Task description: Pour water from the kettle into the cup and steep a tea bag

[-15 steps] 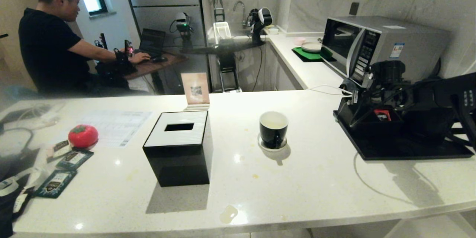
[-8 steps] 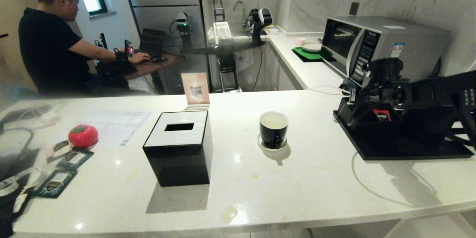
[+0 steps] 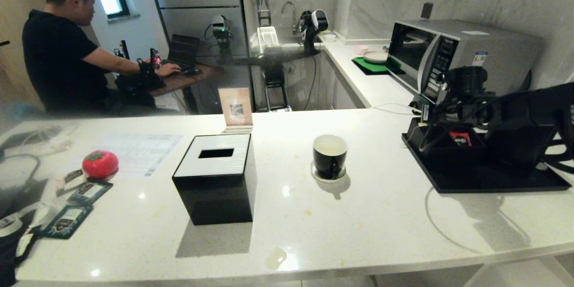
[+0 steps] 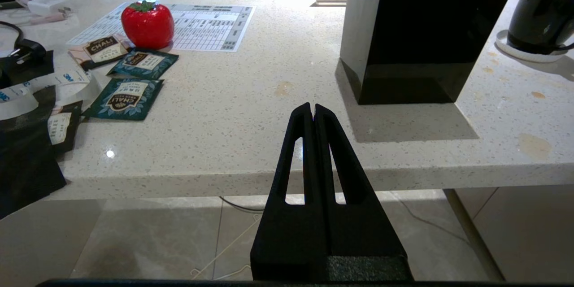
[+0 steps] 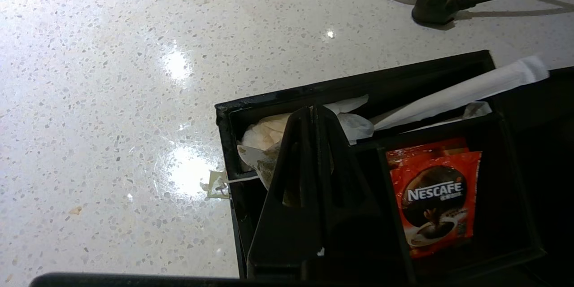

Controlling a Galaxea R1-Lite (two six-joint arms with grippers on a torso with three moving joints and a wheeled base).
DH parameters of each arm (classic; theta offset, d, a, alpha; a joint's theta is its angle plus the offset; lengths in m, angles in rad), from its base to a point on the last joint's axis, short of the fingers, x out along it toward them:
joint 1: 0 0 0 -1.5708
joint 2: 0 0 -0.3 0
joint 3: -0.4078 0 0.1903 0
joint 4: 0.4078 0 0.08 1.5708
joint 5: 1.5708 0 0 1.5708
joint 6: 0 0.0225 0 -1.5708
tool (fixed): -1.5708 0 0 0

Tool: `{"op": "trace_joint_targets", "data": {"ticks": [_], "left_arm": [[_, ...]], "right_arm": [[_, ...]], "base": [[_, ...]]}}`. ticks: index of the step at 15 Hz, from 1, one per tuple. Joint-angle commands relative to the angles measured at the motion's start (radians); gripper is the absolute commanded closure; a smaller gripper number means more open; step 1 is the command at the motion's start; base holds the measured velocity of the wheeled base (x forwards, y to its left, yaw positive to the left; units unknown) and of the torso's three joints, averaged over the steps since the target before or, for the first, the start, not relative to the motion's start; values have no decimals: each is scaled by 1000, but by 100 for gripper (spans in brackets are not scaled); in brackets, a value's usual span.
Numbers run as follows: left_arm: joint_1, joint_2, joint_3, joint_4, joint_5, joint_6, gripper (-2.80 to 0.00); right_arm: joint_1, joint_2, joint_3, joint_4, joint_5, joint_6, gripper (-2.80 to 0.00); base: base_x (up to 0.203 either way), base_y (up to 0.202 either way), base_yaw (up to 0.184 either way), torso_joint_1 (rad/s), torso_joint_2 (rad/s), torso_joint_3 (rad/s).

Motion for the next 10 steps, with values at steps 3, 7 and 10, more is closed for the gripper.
{"op": "trace_joint_targets", "data": {"ticks": [3,7,10], "left_arm": [[1,2,0,0,0,-1,0],[1,2,0,0,0,-1,0],[1,2,0,0,0,-1,0]], "right_arm": [[0,-39,23,-4,-9,1,0],[6,-65,26,-3,-11,24,0],[14,-92,46,-7,-11,30,0]], "base": [[0,0,0,0,0,0],[0,0,0,0,0,0],[0,0,0,0,0,0]]}}
